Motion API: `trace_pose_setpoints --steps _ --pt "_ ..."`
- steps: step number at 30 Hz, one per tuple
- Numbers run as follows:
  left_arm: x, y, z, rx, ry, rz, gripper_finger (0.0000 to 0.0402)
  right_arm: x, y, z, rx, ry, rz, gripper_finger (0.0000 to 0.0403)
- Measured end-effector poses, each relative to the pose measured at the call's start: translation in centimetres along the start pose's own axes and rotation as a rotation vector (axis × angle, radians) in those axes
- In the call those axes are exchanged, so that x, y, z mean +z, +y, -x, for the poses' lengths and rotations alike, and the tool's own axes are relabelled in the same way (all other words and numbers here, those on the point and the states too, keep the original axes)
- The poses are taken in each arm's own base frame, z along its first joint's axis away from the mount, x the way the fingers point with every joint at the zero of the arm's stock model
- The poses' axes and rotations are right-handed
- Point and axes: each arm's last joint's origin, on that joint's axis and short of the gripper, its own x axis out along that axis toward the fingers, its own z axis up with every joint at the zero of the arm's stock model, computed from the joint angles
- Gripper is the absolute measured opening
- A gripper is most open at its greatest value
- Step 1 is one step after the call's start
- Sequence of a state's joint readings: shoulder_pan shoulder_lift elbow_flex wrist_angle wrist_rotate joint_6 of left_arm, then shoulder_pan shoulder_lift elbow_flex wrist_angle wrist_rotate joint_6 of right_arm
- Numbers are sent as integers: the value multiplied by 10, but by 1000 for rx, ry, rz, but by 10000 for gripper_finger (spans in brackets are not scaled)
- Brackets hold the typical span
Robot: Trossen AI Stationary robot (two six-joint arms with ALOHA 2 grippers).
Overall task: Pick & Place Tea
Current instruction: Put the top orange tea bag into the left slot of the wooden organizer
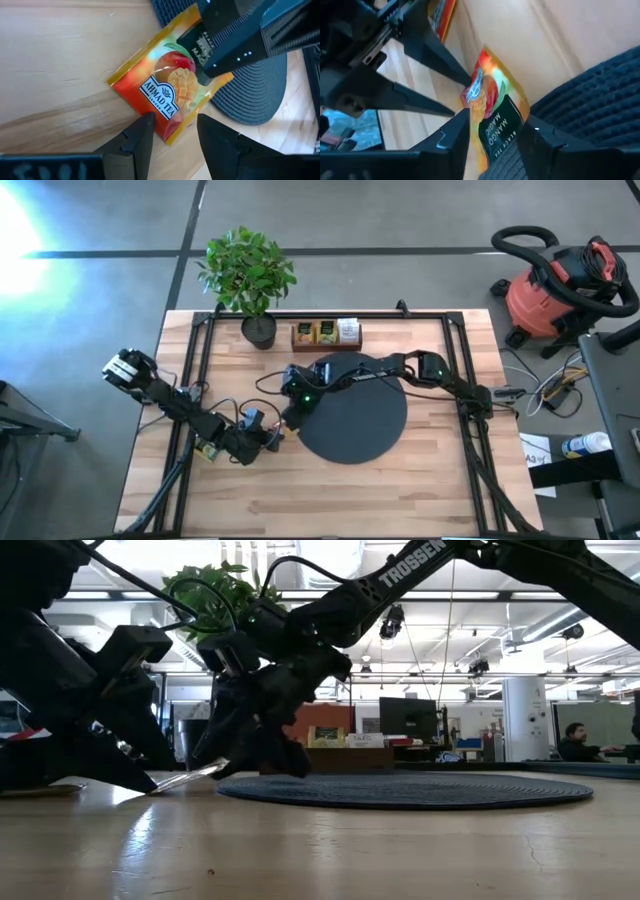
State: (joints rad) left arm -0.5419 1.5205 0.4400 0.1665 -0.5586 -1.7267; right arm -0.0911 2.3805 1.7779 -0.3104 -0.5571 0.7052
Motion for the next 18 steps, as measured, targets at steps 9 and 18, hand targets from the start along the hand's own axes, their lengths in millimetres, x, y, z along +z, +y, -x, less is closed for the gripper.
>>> trace_pose_setpoints --steps 9,18 --pt "1 -2 0 -7 -50 2 137 -4 -3 3 -15 54 -6 56" --pt "4 -22 5 -69 -123 -25 137 10 19 45 -69 -58 142 9"
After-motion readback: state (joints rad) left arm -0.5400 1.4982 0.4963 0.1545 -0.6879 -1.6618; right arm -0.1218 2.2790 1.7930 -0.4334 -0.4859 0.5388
